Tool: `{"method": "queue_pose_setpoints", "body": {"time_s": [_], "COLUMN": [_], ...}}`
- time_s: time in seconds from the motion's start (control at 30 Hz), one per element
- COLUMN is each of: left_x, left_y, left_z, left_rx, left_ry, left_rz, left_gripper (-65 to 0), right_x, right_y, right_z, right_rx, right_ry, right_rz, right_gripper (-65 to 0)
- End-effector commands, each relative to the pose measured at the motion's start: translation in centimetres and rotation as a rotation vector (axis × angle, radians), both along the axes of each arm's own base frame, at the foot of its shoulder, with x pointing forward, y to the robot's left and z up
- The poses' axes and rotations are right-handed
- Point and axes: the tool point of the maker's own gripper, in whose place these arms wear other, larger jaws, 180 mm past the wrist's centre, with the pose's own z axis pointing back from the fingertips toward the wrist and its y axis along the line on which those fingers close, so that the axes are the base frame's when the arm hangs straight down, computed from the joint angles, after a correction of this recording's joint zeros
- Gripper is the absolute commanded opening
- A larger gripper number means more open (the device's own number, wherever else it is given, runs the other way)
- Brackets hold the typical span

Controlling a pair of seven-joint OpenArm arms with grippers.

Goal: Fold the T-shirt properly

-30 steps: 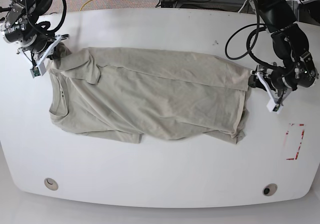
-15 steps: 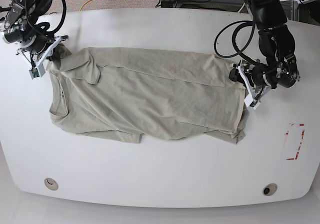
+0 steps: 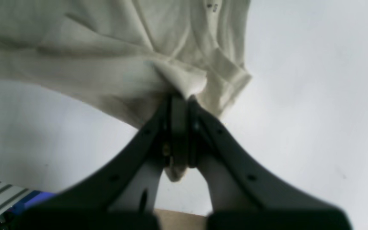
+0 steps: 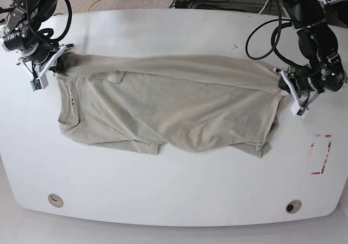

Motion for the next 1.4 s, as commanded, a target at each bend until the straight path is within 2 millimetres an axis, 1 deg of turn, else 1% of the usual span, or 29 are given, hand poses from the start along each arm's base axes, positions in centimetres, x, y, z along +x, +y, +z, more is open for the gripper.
{"method": "queue_pose_setpoints", "body": {"time_s": [0.0,0.13,0.2,0.23,0.27,0.33,0.37,0.43,0.53,0.6,0.63,0.73,0.8,0.87,0.93,1.0,1.1,1.13,1.2,1.23,1.27,1.33,1.37], "left_x": [2.0,3.0,3.5,3.6,4.0,4.7,5.1,6.2,7.9,8.9,9.5,11.0,11.5,12.2,12.8,13.5,13.9,14.0,14.0,14.1,14.2,14.5,14.6], "left_y": [0.5,0.2,-0.1,-0.2,-0.4,-0.6,-0.6,-0.6,-0.6,-0.6,-0.8,-1.7,-1.9,-2.0,-1.9,-1.9,-1.7,-1.7,-1.7,-1.6,-1.4,-1.1,-0.4], "left_z": [3.6,7.8,9.7,10.1,11.2,12.7,13.4,15.1,18.1,20.1,21.3,24.5,26.2,28.7,30.3,32.1,34.2,35.2,37.0,38.1,39.3,40.6,41.5], "left_rx": [0.048,0.125,0.153,0.160,0.168,0.179,0.184,0.186,0.190,0.192,0.185,0.157,0.152,0.149,0.140,0.120,0.108,0.109,0.108,0.107,0.106,0.099,0.107], "left_ry": [-0.118,-0.251,-0.308,-0.323,-0.357,-0.402,-0.425,-0.474,-0.556,-0.609,-0.645,-0.735,-0.778,-0.840,-0.875,-0.909,-0.956,-0.979,-1.019,-1.043,-1.065,-1.086,-1.093], "left_rz": [-0.013,-0.042,-0.056,-0.058,-0.063,-0.066,-0.065,-0.060,-0.051,-0.044,-0.041,-0.036,-0.033,-0.029,-0.025,-0.012,-0.001,0.001,0.004,0.006,0.009,0.017,0.032], "left_gripper": [-65.0,-65.0,-65.0,-65.0,-65.0,-65.0,-65.0,-65.0,-65.0,-65.0,-65.0,-65.0,-65.0,-65.0,-65.0,-65.0,-65.0,-65.0,-65.0,-65.0,-65.0,-65.0,-65.0], "right_x": [1.7,2.5,3.8,4.3,4.9,5.8,6.4,7.7,10.4,11.9,12.9,15.4,16.5,18.1,19.3,20.7,21.6,22.0,22.5,22.8,23.0,23.3,23.5], "right_y": [-0.5,-0.6,-0.6,-0.6,-0.7,-0.8,-1.0,-2.0,-1.5,-1.9,-2.2,-2.5,-2.8,-3.3,-3.3,-3.0,-3.0,-3.1,-3.1,-3.1,-3.2,-3.3,-3.2], "right_z": [1.9,2.5,3.2,3.4,3.7,4.3,4.8,6.8,8.7,10.4,11.7,14.3,15.7,18.3,19.9,22.3,25.2,26.5,28.2,29.4,30.7,32.3,33.3], "right_rx": [-0.023,-0.026,-0.019,-0.013,-0.006,0.000,-0.004,-0.041,-0.043,-0.064,-0.074,-0.080,-0.092,-0.114,-0.118,-0.130,-0.174,-0.190,-0.213,-0.224,-0.238,-0.263,-0.279], "right_ry": [-0.072,-0.096,-0.129,-0.137,-0.153,-0.176,-0.193,-0.237,-0.285,-0.320,-0.344,-0.393,-0.414,-0.450,-0.473,-0.508,-0.546,-0.560,-0.580,-0.595,-0.610,-0.623,-0.631], "right_rz": [0.007,0.009,0.007,0.006,0.002,-0.001,-0.002,0.004,0.043,0.061,0.068,0.085,0.095,0.108,0.121,0.144,0.164,0.171,0.182,0.187,0.188,0.196,0.204], "right_gripper": [-65.0,-65.0,-65.0,-65.0,-65.0,-65.0,-65.0,-65.0,-65.0,-65.0,-65.0,-65.0,-65.0,-65.0,-65.0,-65.0,-65.0,-65.0,-65.0,-65.0,-65.0,-65.0,-65.0]}}
